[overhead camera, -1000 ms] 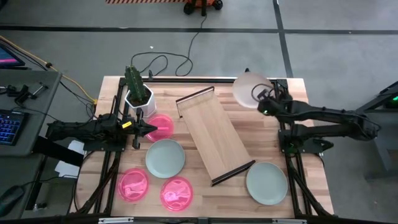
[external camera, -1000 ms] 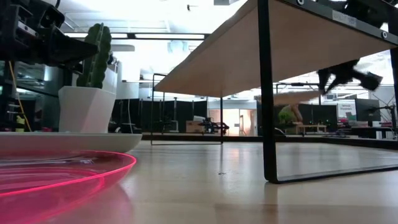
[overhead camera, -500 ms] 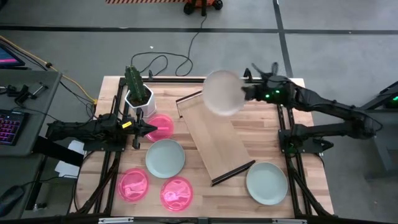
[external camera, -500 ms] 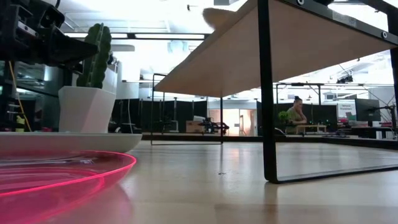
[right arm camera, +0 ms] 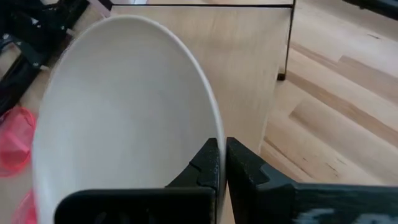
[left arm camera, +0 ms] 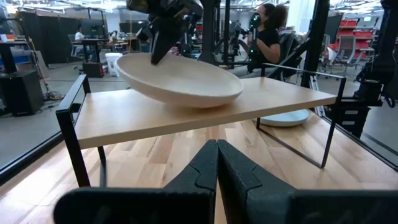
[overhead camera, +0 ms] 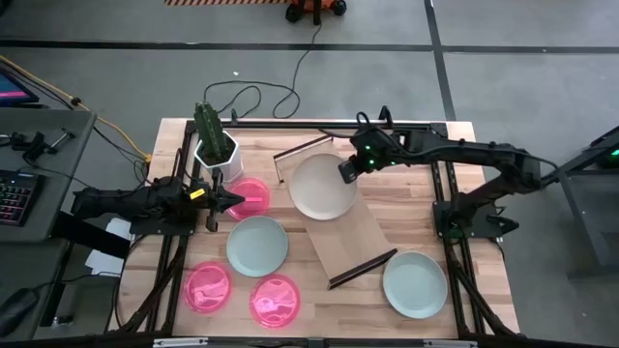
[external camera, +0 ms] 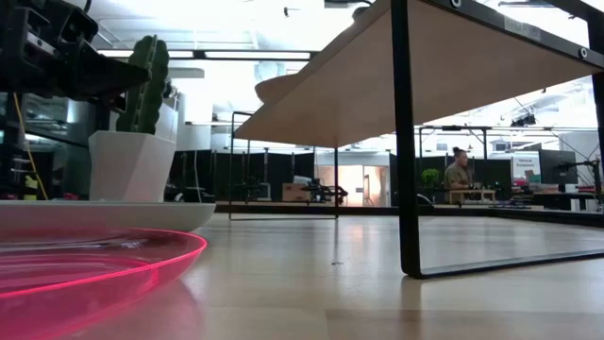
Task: Place and stack plates onto a shelf
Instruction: Put the white plate on the shelf
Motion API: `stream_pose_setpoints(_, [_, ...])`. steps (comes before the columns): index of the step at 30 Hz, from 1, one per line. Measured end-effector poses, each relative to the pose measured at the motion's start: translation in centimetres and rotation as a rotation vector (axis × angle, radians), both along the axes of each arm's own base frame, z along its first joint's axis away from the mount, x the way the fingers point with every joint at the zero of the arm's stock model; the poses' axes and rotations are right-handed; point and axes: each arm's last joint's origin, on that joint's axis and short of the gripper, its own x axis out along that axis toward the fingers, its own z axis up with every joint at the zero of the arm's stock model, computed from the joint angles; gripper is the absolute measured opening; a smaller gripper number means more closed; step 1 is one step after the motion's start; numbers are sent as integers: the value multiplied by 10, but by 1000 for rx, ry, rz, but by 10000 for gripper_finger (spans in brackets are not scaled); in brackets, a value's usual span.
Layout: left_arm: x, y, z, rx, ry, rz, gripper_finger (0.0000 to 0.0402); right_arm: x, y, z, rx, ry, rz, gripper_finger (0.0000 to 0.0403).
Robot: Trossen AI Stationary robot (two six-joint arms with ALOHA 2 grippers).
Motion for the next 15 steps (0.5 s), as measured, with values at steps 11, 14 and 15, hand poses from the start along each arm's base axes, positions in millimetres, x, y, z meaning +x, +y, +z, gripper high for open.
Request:
stream_pose_setpoints(11, [0, 0, 0, 0, 0, 0, 1, 17, -11, -18, 52, 13, -92, 0])
stream_pose_setpoints(14, [0, 0, 0, 0, 0, 0, 1, 18, -11, -19, 39, 13, -106, 0])
stream_pose_setpoints(15, [0, 0, 0, 0, 0, 0, 1, 18, -12, -19, 32, 10, -111, 0])
